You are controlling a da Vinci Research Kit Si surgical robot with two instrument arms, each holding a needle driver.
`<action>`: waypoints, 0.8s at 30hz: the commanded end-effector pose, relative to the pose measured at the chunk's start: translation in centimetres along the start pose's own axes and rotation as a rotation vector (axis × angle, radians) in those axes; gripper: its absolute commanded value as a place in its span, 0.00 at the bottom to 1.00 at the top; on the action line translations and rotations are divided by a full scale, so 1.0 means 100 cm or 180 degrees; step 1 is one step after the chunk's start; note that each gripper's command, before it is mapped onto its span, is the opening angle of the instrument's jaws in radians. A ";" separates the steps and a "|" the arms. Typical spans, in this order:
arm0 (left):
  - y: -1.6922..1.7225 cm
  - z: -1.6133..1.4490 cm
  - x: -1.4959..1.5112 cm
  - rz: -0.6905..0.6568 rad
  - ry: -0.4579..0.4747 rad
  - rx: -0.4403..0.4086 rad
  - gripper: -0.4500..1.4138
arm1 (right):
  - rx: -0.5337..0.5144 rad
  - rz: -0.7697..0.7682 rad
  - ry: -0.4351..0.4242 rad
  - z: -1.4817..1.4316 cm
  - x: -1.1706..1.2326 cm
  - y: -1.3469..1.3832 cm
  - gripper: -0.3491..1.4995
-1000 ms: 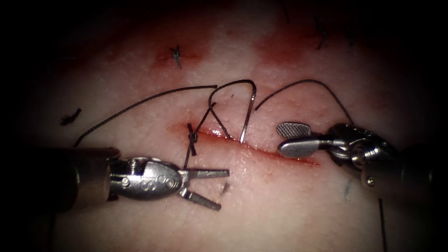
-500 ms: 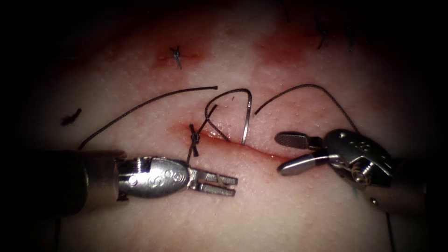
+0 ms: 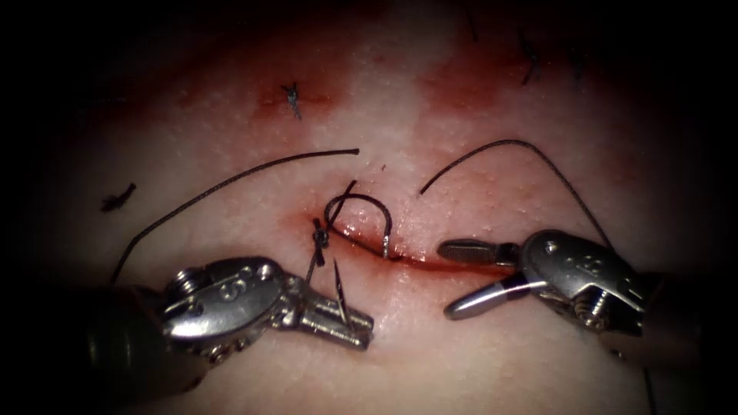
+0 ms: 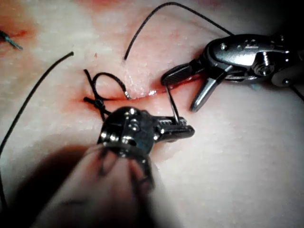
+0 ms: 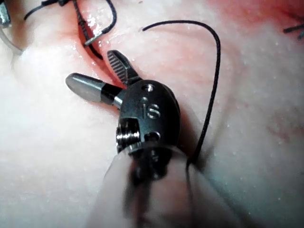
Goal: Wound Closure
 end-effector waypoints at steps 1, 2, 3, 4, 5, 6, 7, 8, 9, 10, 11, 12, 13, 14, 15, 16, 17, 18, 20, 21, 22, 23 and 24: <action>0.0010 0.0008 -0.0001 -0.0148 0.0067 -0.0049 0.00 | 0.0065 -0.0033 -0.0049 0.0011 0.0002 -0.0013 0.90; 0.0016 0.0009 0.0001 -0.0208 0.0097 -0.0060 0.00 | 0.0088 -0.0068 -0.0063 0.0013 0.0004 -0.0017 0.91; 0.0023 0.0010 0.0002 -0.0249 0.0108 -0.0094 0.00 | 0.0115 -0.0103 -0.0095 0.0015 0.0007 -0.0022 0.91; 0.0038 0.0012 0.0005 -0.0295 0.0132 -0.0158 0.00 | 0.0148 -0.0159 -0.0171 0.0021 0.0010 -0.0031 0.92; 0.0045 0.0013 0.0006 -0.0298 0.0146 -0.0183 0.00 | 0.0156 -0.0161 -0.0198 0.0023 0.0011 -0.0035 0.92; 0.0054 0.0013 0.0009 -0.0305 0.0164 -0.0203 0.00 | 0.0161 -0.0181 -0.0214 0.0025 0.0011 -0.0039 0.92; 0.0061 0.0014 0.0011 -0.0309 0.0179 -0.0230 0.00 | 0.0165 -0.0200 -0.0230 0.0028 0.0012 -0.0041 0.92; 0.0068 0.0014 0.0012 -0.0312 0.0203 -0.0258 0.00 | 0.0165 -0.0238 -0.0245 0.0031 0.0013 -0.0044 0.92; 0.0078 0.0015 0.0015 -0.0314 0.0241 -0.0304 0.00 | 0.0165 -0.0276 -0.0261 0.0033 0.0013 -0.0045 0.91; 0.0084 0.0016 0.0016 -0.0316 0.0257 -0.0323 0.00 | 0.0174 -0.0294 -0.0267 0.0034 0.0013 -0.0047 0.91; 0.0091 0.0016 0.0018 -0.0318 0.0269 -0.0352 0.00 | 0.0142 -0.0331 -0.0267 0.0036 0.0014 -0.0048 0.91; 0.0100 0.0017 0.0020 -0.0324 0.0266 -0.0373 0.00 | 0.0129 -0.0368 -0.0265 0.0037 0.0014 -0.0048 0.91; 0.0113 0.0016 0.0024 -0.0263 0.0269 -0.0397 0.00 | 0.0090 -0.0423 -0.0265 0.0040 0.0015 -0.0049 0.91; 0.0127 0.0013 0.0032 -0.0044 0.0305 -0.0413 0.00 | 0.0082 -0.0499 -0.0260 0.0043 0.0014 -0.0049 0.91; 0.0133 0.0011 0.0036 0.0058 0.0324 -0.0429 0.00 | 0.0070 -0.0518 -0.0270 0.0044 0.0014 -0.0049 0.91; 0.0138 0.0010 0.0039 0.0159 0.0341 -0.0414 0.00 | 0.0057 -0.0558 -0.0279 0.0045 0.0014 -0.0049 0.91; 0.0146 0.0008 0.0044 0.0292 0.0375 -0.0383 0.00 | 0.0043 -0.0581 -0.0280 0.0047 0.0013 -0.0049 0.91; 0.0151 0.0006 0.0047 0.0371 0.0372 -0.0361 0.00 | 0.0038 -0.0585 -0.0280 0.0048 0.0011 -0.0050 0.91; 0.0171 -0.0001 0.0062 0.0682 0.0391 -0.0240 0.00 | -0.0023 -0.0612 -0.0307 0.0059 0.0004 -0.0053 0.91; 0.0176 -0.0004 0.0066 0.0759 0.0396 -0.0210 0.00 | -0.0039 -0.0617 -0.0318 0.0061 0.0002 -0.0054 0.91; 0.0180 -0.0006 0.0069 0.0804 0.0406 -0.0181 0.00 | -0.0064 -0.0621 -0.0330 0.0064 0.0001 -0.0054 0.91; 0.0188 -0.0010 0.0075 0.0909 0.0424 -0.0138 0.00 | -0.0114 -0.0626 -0.0346 0.0067 0.0000 -0.0055 0.91; 0.0191 -0.0011 0.0078 0.0973 0.0433 -0.0107 0.00 | -0.0136 -0.0626 -0.0348 0.0068 0.0000 -0.0056 0.91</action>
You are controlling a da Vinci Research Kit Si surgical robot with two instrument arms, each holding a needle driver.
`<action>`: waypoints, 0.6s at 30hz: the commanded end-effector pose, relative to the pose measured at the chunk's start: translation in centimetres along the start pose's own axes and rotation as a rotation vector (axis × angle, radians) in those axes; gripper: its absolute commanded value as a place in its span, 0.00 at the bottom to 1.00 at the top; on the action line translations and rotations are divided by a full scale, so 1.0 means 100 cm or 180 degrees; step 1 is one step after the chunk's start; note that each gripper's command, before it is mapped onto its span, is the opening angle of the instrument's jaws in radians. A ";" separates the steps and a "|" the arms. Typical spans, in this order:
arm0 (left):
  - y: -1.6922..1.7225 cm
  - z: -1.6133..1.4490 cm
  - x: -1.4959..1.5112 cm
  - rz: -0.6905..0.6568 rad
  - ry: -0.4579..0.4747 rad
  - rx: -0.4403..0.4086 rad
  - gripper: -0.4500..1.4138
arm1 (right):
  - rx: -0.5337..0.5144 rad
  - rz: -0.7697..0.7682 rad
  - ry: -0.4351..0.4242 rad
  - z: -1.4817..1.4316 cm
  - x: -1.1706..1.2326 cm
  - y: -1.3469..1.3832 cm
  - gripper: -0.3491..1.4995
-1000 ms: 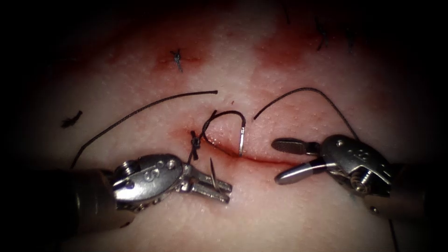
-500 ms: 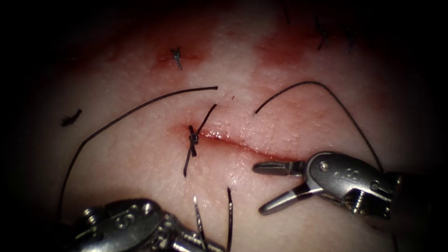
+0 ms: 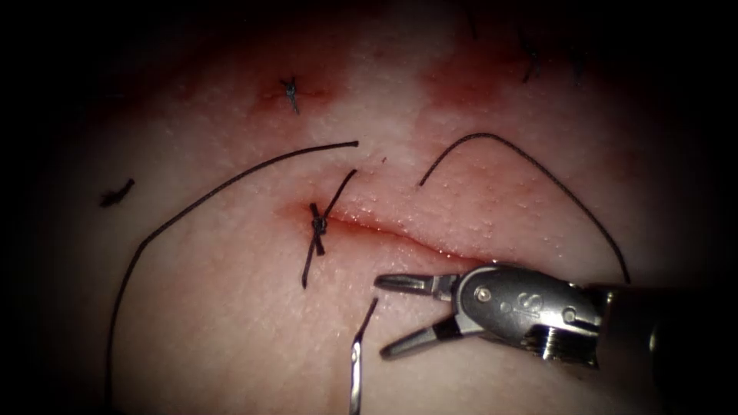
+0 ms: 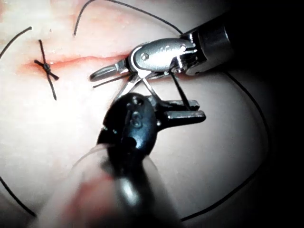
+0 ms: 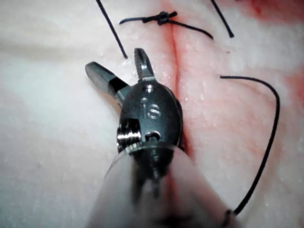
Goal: Wound Closure
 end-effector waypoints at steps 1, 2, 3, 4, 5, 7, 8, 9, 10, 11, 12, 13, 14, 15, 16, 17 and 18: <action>0.0000 0.0003 -0.0004 0.0047 0.0001 0.0022 0.00 | -0.0025 0.0006 -0.0006 0.0011 -0.0004 -0.0005 0.91; 0.0003 0.0001 0.0000 0.0074 -0.0007 0.0039 0.00 | -0.0066 0.0009 -0.0016 0.0012 -0.0004 -0.0005 0.91; 0.0006 -0.0002 0.0004 0.0117 -0.0014 0.0048 0.00 | -0.0090 0.0011 -0.0021 0.0013 -0.0004 -0.0005 0.91; 0.0009 -0.0004 0.0007 0.0165 -0.0012 0.0059 0.00 | -0.0116 0.0012 -0.0027 0.0014 -0.0004 -0.0005 0.91; 0.0012 -0.0006 0.0010 0.0211 -0.0013 0.0079 0.00 | -0.0121 0.0009 -0.0038 0.0015 -0.0004 -0.0006 0.90; 0.0022 -0.0015 0.0024 0.0358 -0.0026 0.0163 0.00 | -0.0179 -0.0008 -0.0109 0.0017 -0.0008 -0.0007 0.78; 0.0027 -0.0020 0.0031 0.0446 -0.0030 0.0205 0.00 | -0.0235 -0.0026 -0.0210 0.0015 -0.0013 -0.0008 0.59; 0.0029 -0.0023 0.0035 0.0489 -0.0035 0.0234 0.00 | -0.0217 -0.0044 -0.0294 0.0013 -0.0016 -0.0010 0.26; 0.0032 -0.0032 0.0043 0.0604 -0.0053 0.0327 0.00 | -0.0249 -0.0058 -0.0410 0.0008 -0.0021 -0.0013 0.00; 0.0032 -0.0035 0.0047 0.0662 -0.0064 0.0378 0.00 | -0.0268 -0.0038 -0.0454 0.0007 -0.0022 -0.0015 0.00; 0.0031 -0.0043 0.0054 0.0773 -0.0104 0.0489 0.00 | -0.0222 0.0061 -0.0483 0.0006 -0.0023 -0.0020 0.00; 0.0029 -0.0046 0.0056 0.0833 -0.0114 0.0551 0.00 | -0.0208 0.0097 -0.0480 0.0006 -0.0022 -0.0022 0.00; 0.0023 -0.0054 0.0058 0.0914 -0.0124 0.0696 0.00 | -0.0115 0.0207 -0.0472 0.0009 -0.0017 -0.0032 0.00; 0.0019 -0.0057 0.0057 0.0938 -0.0152 0.0775 0.00 | -0.0086 0.0243 -0.0467 0.0010 -0.0015 -0.0037 0.00; 0.0010 -0.0064 0.0054 0.1008 -0.0221 0.0946 0.00 | -0.0007 0.0252 -0.0500 0.0012 -0.0008 -0.0050 0.00; 0.0003 -0.0069 0.0050 0.1033 -0.0258 0.1033 0.00 | 0.0035 0.0266 -0.0532 0.0012 -0.0005 -0.0056 0.00; -0.0002 -0.0073 0.0048 0.1043 -0.0284 0.1097 0.00 | 0.0071 0.0255 -0.0572 0.0012 -0.0001 -0.0065 0.00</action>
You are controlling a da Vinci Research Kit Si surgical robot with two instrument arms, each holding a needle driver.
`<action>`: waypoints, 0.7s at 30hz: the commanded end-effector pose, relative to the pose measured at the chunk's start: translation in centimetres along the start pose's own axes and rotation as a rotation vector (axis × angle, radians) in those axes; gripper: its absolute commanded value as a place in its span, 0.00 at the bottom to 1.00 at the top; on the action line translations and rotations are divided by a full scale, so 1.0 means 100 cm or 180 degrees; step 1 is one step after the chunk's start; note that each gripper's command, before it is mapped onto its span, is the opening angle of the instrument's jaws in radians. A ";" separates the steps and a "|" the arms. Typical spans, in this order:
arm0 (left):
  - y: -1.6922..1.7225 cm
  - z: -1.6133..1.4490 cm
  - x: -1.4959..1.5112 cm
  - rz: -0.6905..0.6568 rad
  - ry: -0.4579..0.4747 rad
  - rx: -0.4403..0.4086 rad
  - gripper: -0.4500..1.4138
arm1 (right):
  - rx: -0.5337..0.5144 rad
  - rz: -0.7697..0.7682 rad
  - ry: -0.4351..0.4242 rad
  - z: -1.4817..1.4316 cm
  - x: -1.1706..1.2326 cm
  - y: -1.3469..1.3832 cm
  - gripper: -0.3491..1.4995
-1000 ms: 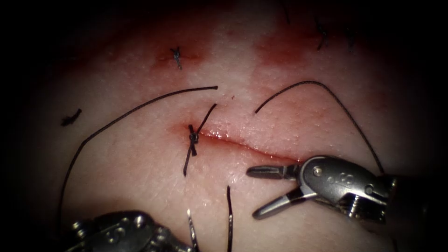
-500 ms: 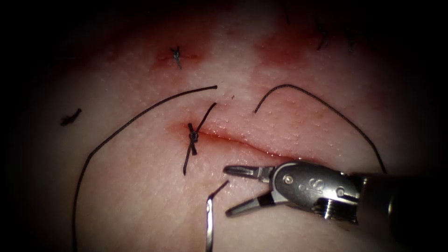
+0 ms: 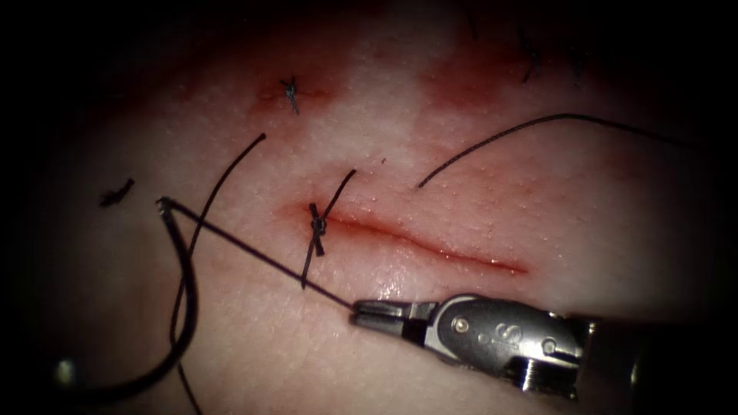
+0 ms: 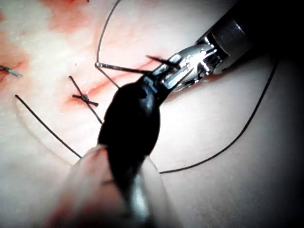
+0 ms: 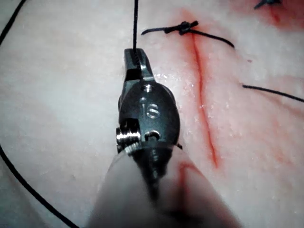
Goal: Wound Closure
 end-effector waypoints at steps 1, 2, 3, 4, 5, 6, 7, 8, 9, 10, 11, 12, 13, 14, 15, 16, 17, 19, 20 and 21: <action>-0.0007 0.0004 -0.0015 0.0015 -0.0058 0.0089 0.00 | 0.0073 0.0017 -0.0058 0.0009 0.0004 -0.0023 0.00; -0.0013 0.0003 -0.0021 0.0031 -0.0096 0.0153 0.00 | 0.0102 0.0041 -0.0094 0.0008 0.0006 -0.0031 0.00; -0.0018 0.0002 -0.0026 0.0048 -0.0128 0.0205 0.00 | 0.0138 0.0116 -0.0124 0.0006 0.0009 -0.0042 0.00; -0.0025 0.0000 -0.0034 0.0046 -0.0162 0.0261 0.00 | 0.0164 0.0159 -0.0144 0.0005 0.0011 -0.0051 0.00; -0.0031 -0.0002 -0.0040 0.0046 -0.0187 0.0301 0.00 | 0.0189 0.0220 -0.0156 0.0003 0.0013 -0.0059 0.00; -0.0040 -0.0005 -0.0050 0.0046 -0.0234 0.0376 0.00 | 0.0260 0.0335 -0.0200 0.0001 0.0020 -0.0079 0.00; -0.0045 -0.0006 -0.0056 0.0045 -0.0266 0.0428 0.00 | 0.0293 0.0341 -0.0209 0.0000 0.0023 -0.0087 0.00; -0.0053 -0.0010 -0.0063 0.0041 -0.0308 0.0494 0.00 | 0.0383 0.0356 -0.0217 0.0000 0.0031 -0.0103 0.00; -0.0055 -0.0012 -0.0065 0.0038 -0.0322 0.0516 0.00 | 0.0418 0.0369 -0.0198 0.0000 0.0034 -0.0109 0.00; -0.0057 -0.0014 -0.0066 0.0053 -0.0340 0.0538 0.00 | 0.0453 0.0385 -0.0170 -0.0001 0.0037 -0.0113 0.00; -0.0058 -0.0015 -0.0066 0.0050 -0.0347 0.0548 0.00 | 0.0466 0.0393 -0.0093 -0.0001 0.0042 -0.0117 0.00; -0.0060 -0.0018 -0.0066 0.0063 -0.0363 0.0566 0.00 | 0.0468 0.0411 -0.0016 -0.0002 0.0045 -0.0118 0.00; -0.0062 -0.0023 -0.0065 0.0087 -0.0386 0.0588 0.00 | 0.0361 0.0443 0.0167 -0.0005 0.0055 -0.0110 0.00; -0.0064 -0.0029 -0.0062 0.0104 -0.0412 0.0610 0.00 | 0.0181 0.0308 0.0347 -0.0010 0.0062 -0.0096 0.26; -0.0066 -0.0036 -0.0058 0.0142 -0.0440 0.0664 0.00 | 0.0048 0.0263 0.0550 -0.0018 0.0068 -0.0078 0.57; -0.0066 -0.0039 -0.0057 0.0172 -0.0449 0.0683 0.00 | -0.0005 0.0228 0.0631 -0.0021 0.0069 -0.0070 0.69; -0.0067 -0.0045 -0.0054 0.0193 -0.0463 0.0715 0.00 | -0.0139 0.0152 0.0728 -0.0028 0.0070 -0.0054 0.84; -0.0068 -0.0051 -0.0051 0.0215 -0.0472 0.0759 0.00 | -0.0271 0.0120 0.0731 -0.0032 0.0067 -0.0042 0.87; -0.0069 -0.0056 -0.0049 0.0220 -0.0484 0.0795 0.00 | -0.0363 0.0036 0.0710 -0.0036 0.0062 -0.0032 0.87; -0.0069 -0.0060 -0.0047 0.0247 -0.0505 0.0826 0.00 | -0.0441 -0.0015 0.0690 -0.0038 0.0057 -0.0022 0.87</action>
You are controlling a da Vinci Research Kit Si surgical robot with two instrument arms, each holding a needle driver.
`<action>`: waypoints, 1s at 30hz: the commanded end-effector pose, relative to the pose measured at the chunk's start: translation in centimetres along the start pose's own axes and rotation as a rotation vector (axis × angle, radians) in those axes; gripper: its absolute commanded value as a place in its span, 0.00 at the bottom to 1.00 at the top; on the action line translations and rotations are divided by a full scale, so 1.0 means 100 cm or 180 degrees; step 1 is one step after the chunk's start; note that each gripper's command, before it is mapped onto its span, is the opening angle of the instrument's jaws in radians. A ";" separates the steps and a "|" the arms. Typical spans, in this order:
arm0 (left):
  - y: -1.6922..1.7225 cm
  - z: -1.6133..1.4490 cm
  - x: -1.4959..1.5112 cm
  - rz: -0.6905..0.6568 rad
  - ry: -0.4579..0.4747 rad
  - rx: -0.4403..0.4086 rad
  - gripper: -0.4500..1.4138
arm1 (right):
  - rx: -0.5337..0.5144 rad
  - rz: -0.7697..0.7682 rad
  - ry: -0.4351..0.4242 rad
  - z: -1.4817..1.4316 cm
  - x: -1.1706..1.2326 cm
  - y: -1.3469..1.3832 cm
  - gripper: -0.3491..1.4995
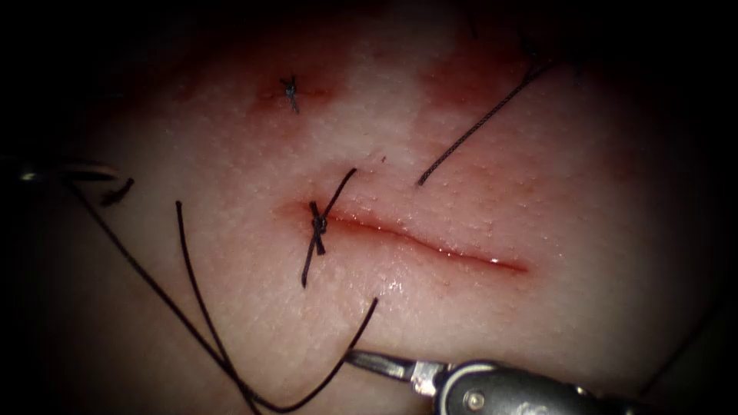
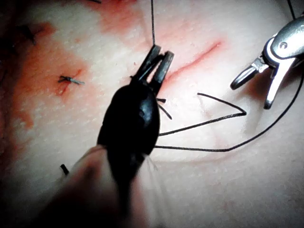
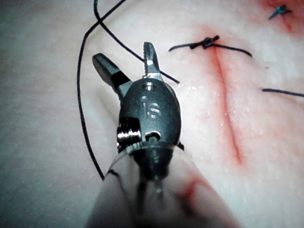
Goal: Wound Closure
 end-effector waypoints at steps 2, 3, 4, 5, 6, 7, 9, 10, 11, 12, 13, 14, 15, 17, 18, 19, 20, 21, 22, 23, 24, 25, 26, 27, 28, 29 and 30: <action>0.0001 0.0004 -0.0004 0.0019 -0.0018 0.0025 0.00 | -0.0073 -0.0087 -0.0020 0.0005 -0.0013 0.0012 0.85; 0.0001 0.0003 -0.0004 0.0013 -0.0013 0.0047 0.00 | -0.0114 -0.0115 -0.0031 0.0005 -0.0015 0.0018 0.84; 0.0000 0.0003 -0.0003 0.0025 -0.0010 0.0072 0.00 | -0.0147 -0.0145 -0.0039 0.0005 -0.0017 0.0022 0.83; 0.0000 0.0003 -0.0003 0.0040 -0.0011 0.0089 0.00 | -0.0187 -0.0174 -0.0040 0.0006 -0.0018 0.0026 0.83; 0.0000 0.0004 -0.0003 0.0036 -0.0017 0.0113 0.00 | -0.0237 -0.0206 -0.0053 0.0008 -0.0021 0.0030 0.83; -0.0001 0.0005 -0.0002 0.0062 0.0021 0.0142 0.00 | -0.0305 -0.0226 -0.0069 0.0014 -0.0026 0.0034 0.83; -0.0002 0.0009 -0.0001 0.0106 0.0080 0.0164 0.00 | -0.0315 -0.0286 -0.0133 0.0023 -0.0034 0.0036 0.84; -0.0002 0.0010 0.0000 0.0139 0.0099 0.0175 0.00 | -0.0300 -0.0318 -0.0164 0.0027 -0.0037 0.0035 0.84; -0.0002 0.0012 0.0000 0.0171 0.0131 0.0184 0.00 | -0.0284 -0.0335 -0.0195 0.0031 -0.0041 0.0035 0.84; -0.0003 0.0015 0.0001 0.0223 0.0174 0.0183 0.00 | -0.0277 -0.0376 -0.0237 0.0037 -0.0046 0.0034 0.84; -0.0004 0.0021 0.0002 0.0272 0.0262 0.0162 0.00 | -0.0256 -0.0430 -0.0302 0.0046 -0.0054 0.0032 0.84; -0.0005 0.0023 0.0002 0.0305 0.0302 0.0164 0.00 | -0.0241 -0.0441 -0.0325 0.0050 -0.0056 0.0031 0.84; -0.0008 0.0027 0.0003 0.0351 0.0347 0.0193 0.00 | -0.0235 -0.0469 -0.0340 0.0053 -0.0058 0.0030 0.84; -0.0012 0.0033 0.0002 0.0433 0.0391 0.0242 0.00 | -0.0242 -0.0538 -0.0359 0.0058 -0.0062 0.0029 0.78; -0.0015 0.0036 0.0001 0.0466 0.0421 0.0258 0.00 | -0.0239 -0.0580 -0.0367 0.0058 -0.0062 0.0029 0.64; -0.0017 0.0038 0.0000 0.0483 0.0437 0.0274 0.00 | -0.0235 -0.0582 -0.0376 0.0057 -0.0063 0.0029 0.38; -0.0019 0.0041 -0.0002 0.0501 0.0445 0.0284 0.00 | -0.0216 -0.0587 -0.0411 0.0055 -0.0063 0.0028 0.03; -0.0021 0.0043 -0.0004 0.0558 0.0451 0.0298 0.00 | -0.0251 -0.0588 -0.0461 0.0052 -0.0063 0.0028 0.00; -0.0023 0.0044 -0.0006 0.0559 0.0458 0.0306 0.00 | -0.0290 -0.0591 -0.0513 0.0050 -0.0062 0.0029 0.00; -0.0027 0.0046 -0.0012 0.0586 0.0472 0.0323 0.00 | -0.0277 -0.0594 -0.0551 0.0043 -0.0061 0.0026 0.00; -0.0029 0.0047 -0.0016 0.0592 0.0480 0.0331 0.00 | -0.0263 -0.0597 -0.0568 0.0040 -0.0060 0.0024 0.00; -0.0034 0.0049 -0.0023 0.0602 0.0488 0.0338 0.00 | -0.0195 -0.0611 -0.0657 0.0034 -0.0059 0.0013 0.00; -0.0037 0.0050 -0.0028 0.0610 0.0509 0.0346 0.00 | -0.0140 -0.0635 -0.0690 0.0033 -0.0058 0.0007 0.00; -0.0039 0.0051 -0.0032 0.0615 0.0491 0.0368 0.00 | -0.0074 -0.0580 -0.0711 0.0032 -0.0056 -0.0001 0.00; -0.0041 0.0053 -0.0037 0.0625 0.0472 0.0392 0.00 | -0.0004 -0.0525 -0.0741 0.0030 -0.0052 -0.0011 0.00; -0.0043 0.0054 -0.0042 0.0633 0.0459 0.0409 0.00 | 0.0047 -0.0505 -0.0757 0.0030 -0.0049 -0.0019 0.00; -0.0045 0.0055 -0.0046 0.0643 0.0452 0.0420 0.00 | 0.0106 -0.0471 -0.0771 0.0029 -0.0045 -0.0028 0.00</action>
